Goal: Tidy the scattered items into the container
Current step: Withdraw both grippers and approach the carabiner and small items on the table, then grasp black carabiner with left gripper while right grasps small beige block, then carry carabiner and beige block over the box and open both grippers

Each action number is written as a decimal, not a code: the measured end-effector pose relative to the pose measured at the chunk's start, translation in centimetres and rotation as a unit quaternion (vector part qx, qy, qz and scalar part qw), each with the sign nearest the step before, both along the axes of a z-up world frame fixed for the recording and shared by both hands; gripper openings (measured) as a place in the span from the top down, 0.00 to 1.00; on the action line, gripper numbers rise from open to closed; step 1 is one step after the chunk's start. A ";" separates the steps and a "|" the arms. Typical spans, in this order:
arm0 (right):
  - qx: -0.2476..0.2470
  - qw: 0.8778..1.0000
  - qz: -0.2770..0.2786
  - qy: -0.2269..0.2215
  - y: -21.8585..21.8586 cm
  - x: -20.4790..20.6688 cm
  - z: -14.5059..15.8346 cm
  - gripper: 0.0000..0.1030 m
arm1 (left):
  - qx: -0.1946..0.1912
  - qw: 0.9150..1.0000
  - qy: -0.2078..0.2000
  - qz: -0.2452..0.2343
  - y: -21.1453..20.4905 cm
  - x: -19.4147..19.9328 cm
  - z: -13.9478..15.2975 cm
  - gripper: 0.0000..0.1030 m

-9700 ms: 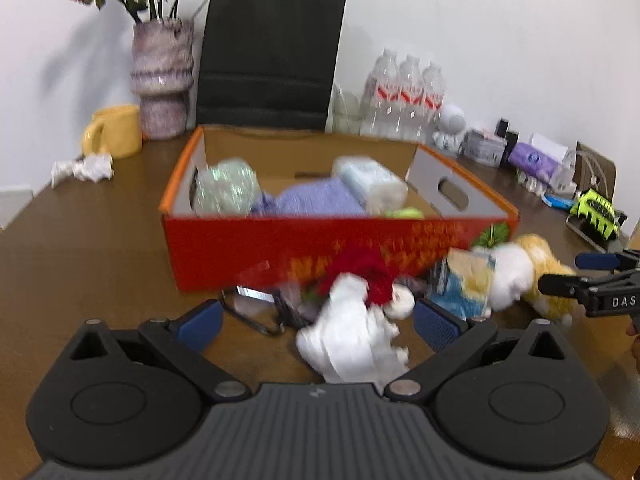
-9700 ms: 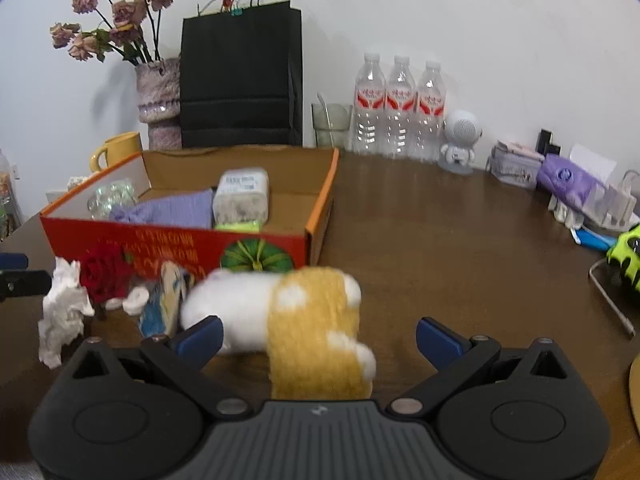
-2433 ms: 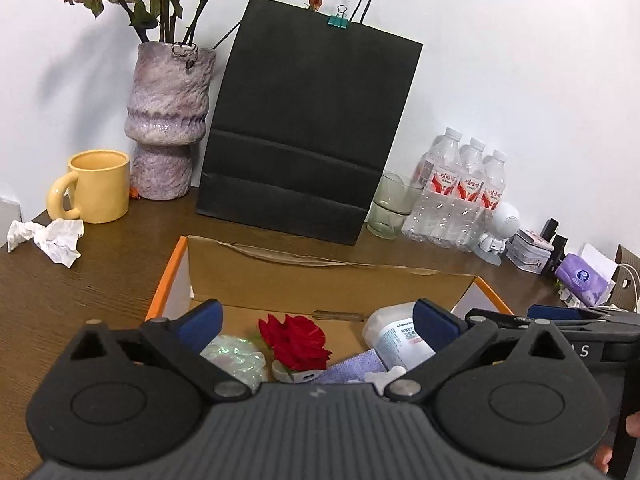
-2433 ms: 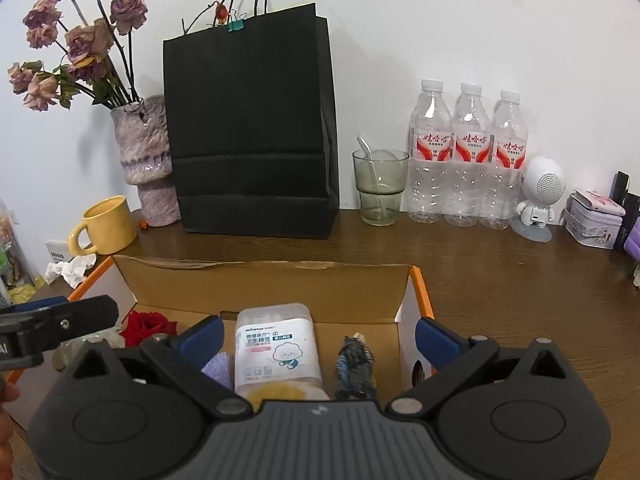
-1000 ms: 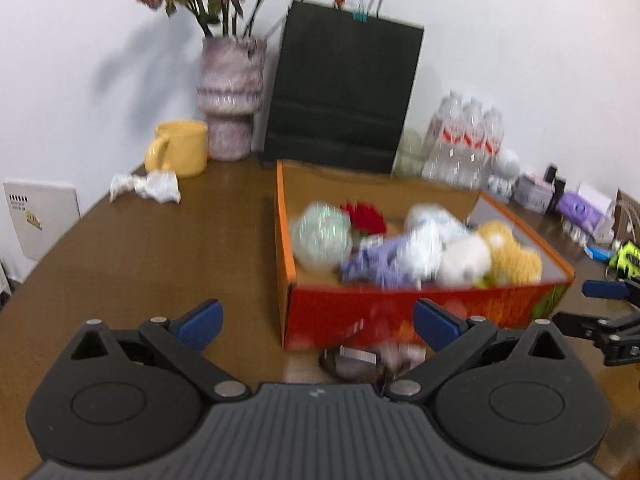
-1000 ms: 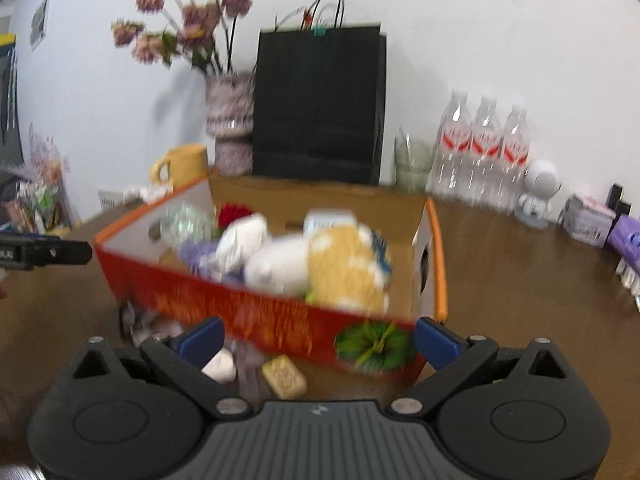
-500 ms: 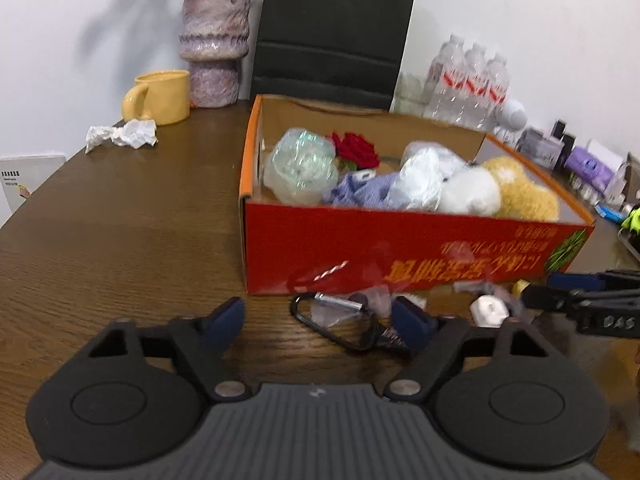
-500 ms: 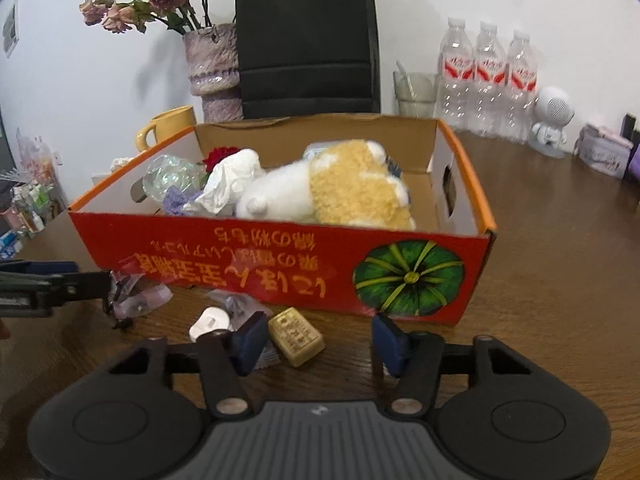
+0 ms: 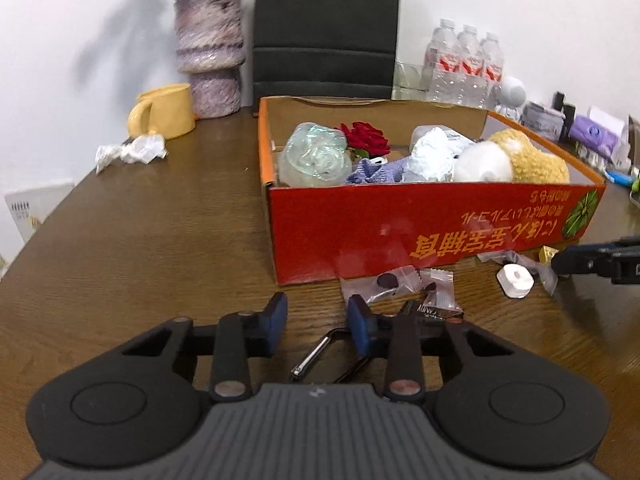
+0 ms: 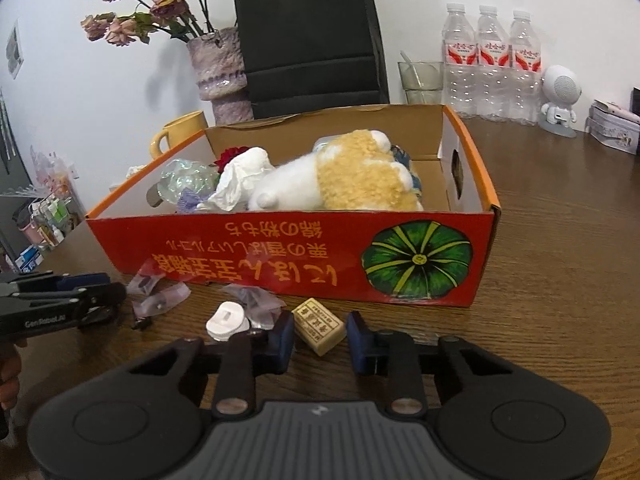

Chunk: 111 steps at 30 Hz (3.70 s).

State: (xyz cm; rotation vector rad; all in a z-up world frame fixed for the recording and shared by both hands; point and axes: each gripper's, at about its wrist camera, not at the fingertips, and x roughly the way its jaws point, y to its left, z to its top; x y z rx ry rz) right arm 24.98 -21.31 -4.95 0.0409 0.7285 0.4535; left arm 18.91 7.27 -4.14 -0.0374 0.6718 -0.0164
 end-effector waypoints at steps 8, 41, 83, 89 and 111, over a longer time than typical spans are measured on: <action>0.001 1.000 -0.020 -0.001 -1.1 -0.5 0.0 0.74 | -0.028 0.999 -0.010 -0.020 0.4 -2.6 1.1 0.43; -0.026 0.999 -0.025 -0.012 -1.1 -3.1 0.4 0.55 | -0.017 0.999 -0.004 -0.046 -1.1 -3.0 0.5 0.52; -0.018 0.992 -0.032 -0.121 -0.3 -4.1 6.3 0.78 | 0.012 0.988 -0.147 -0.050 -2.5 -3.4 7.6 0.95; -0.011 0.988 -0.050 -0.144 0.8 0.9 8.9 0.78 | -0.028 0.985 -0.169 -0.030 -2.3 2.1 9.5 0.95; -0.013 0.992 -0.079 -0.099 1.3 11.4 6.4 0.08 | -0.029 0.989 -0.141 0.018 -2.3 10.0 5.2 0.00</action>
